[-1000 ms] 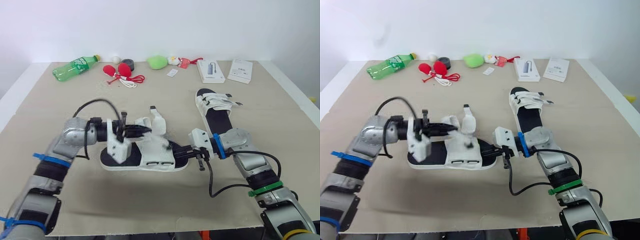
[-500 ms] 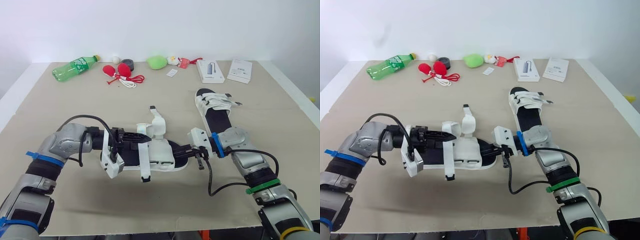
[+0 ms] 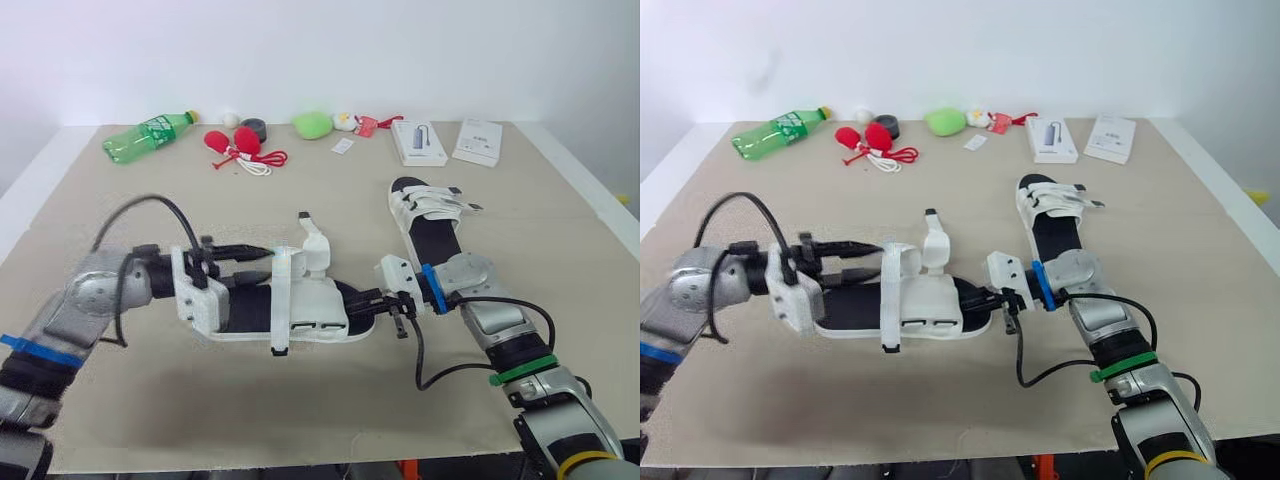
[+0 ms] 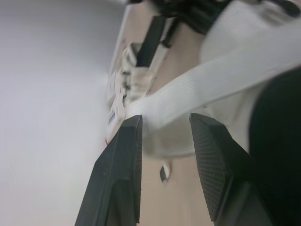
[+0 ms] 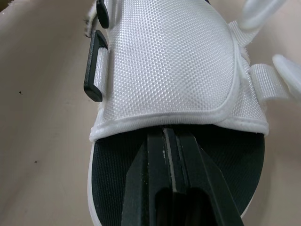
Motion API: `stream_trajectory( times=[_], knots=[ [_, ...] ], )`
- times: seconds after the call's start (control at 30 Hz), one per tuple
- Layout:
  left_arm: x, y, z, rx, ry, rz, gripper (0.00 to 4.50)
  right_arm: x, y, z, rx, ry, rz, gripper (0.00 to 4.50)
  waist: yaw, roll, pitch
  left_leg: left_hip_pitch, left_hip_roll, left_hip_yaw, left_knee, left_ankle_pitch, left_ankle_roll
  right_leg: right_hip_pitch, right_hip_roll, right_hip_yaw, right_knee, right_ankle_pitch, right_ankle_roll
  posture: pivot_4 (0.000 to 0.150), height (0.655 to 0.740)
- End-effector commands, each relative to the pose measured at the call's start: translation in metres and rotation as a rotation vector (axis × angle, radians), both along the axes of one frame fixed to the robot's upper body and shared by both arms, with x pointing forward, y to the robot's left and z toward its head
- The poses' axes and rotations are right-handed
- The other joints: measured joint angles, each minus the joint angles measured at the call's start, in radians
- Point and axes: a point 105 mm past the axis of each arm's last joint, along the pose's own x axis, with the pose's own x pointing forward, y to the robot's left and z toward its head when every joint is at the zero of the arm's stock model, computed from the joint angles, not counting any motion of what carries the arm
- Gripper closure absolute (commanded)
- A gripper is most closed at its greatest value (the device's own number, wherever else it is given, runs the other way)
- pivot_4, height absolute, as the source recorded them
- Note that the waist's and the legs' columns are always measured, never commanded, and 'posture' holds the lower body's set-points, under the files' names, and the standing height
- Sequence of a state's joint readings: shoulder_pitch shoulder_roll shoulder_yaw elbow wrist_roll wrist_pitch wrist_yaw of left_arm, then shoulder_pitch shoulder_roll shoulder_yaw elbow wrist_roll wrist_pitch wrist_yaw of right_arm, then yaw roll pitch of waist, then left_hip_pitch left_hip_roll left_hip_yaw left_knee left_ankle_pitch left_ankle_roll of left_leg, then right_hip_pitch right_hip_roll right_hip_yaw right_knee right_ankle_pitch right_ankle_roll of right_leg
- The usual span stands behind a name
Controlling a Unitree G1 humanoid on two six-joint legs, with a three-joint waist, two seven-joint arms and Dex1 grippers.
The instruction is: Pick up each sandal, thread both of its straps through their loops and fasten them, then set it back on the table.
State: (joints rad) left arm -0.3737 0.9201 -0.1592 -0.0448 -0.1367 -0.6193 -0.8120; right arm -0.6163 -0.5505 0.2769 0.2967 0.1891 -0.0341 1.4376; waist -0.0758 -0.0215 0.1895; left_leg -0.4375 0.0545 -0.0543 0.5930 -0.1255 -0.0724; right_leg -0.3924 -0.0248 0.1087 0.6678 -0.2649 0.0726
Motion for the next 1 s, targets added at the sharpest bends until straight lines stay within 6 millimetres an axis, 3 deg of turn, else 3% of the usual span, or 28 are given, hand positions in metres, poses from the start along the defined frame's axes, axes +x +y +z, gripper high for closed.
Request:
stream_trajectory(
  times=[0.03,0.13,0.3,0.47,0.63,0.73,1.0],
  knots=[
    [-0.012,0.005,0.009,-0.024,0.064,0.024,2.87,0.002,0.000,0.002,-0.015,-0.013,0.013,4.50,0.001,0.000,0.000,0.000,0.001,0.000,0.000,0.000,0.000,0.000,0.001,0.000,0.000,0.000,0.000,0.150,0.7400],
    [-0.018,0.011,0.000,-0.161,0.349,0.105,2.87,0.001,0.001,0.001,-0.016,-0.009,0.021,4.50,0.000,0.000,0.000,0.001,0.001,0.000,0.000,0.000,0.000,0.000,0.001,-0.001,0.000,-0.002,-0.004,0.150,0.7400],
    [-0.045,0.001,-0.024,-0.331,0.884,0.129,2.87,0.002,0.002,0.001,-0.016,-0.006,0.026,4.50,0.000,0.000,0.000,0.001,0.003,0.000,0.000,0.000,0.000,0.000,0.001,-0.001,0.000,-0.003,-0.006,0.150,0.7400],
    [-0.054,-0.007,-0.040,-0.449,1.145,0.158,2.87,0.003,0.002,0.001,-0.019,-0.006,0.028,4.50,0.001,0.000,0.000,0.001,0.003,0.000,0.000,0.000,0.000,-0.001,0.002,-0.002,0.000,-0.003,-0.006,0.150,0.7400],
    [-0.054,-0.012,-0.046,-0.531,1.307,0.161,2.87,0.003,0.001,0.002,-0.022,-0.009,0.026,4.50,0.001,0.000,0.000,0.001,0.003,0.001,0.000,0.000,0.000,-0.001,0.002,-0.002,0.000,-0.002,-0.007,0.150,0.7400],
    [-0.056,-0.013,-0.059,-0.480,1.340,0.181,2.87,0.002,0.000,0.002,-0.024,-0.011,0.025,4.50,0.001,0.000,0.000,0.001,0.003,0.000,0.000,0.000,0.000,-0.001,0.002,-0.002,0.000,-0.002,-0.007,0.150,0.7400],
    [-0.054,-0.024,-0.066,-0.452,1.372,0.148,2.87,0.001,-0.002,0.002,-0.024,-0.013,0.016,4.50,0.001,0.000,0.000,0.001,0.002,0.001,0.000,0.000,-0.001,-0.001,0.002,-0.002,0.000,-0.002,-0.007,0.150,0.7400]
  ],
)
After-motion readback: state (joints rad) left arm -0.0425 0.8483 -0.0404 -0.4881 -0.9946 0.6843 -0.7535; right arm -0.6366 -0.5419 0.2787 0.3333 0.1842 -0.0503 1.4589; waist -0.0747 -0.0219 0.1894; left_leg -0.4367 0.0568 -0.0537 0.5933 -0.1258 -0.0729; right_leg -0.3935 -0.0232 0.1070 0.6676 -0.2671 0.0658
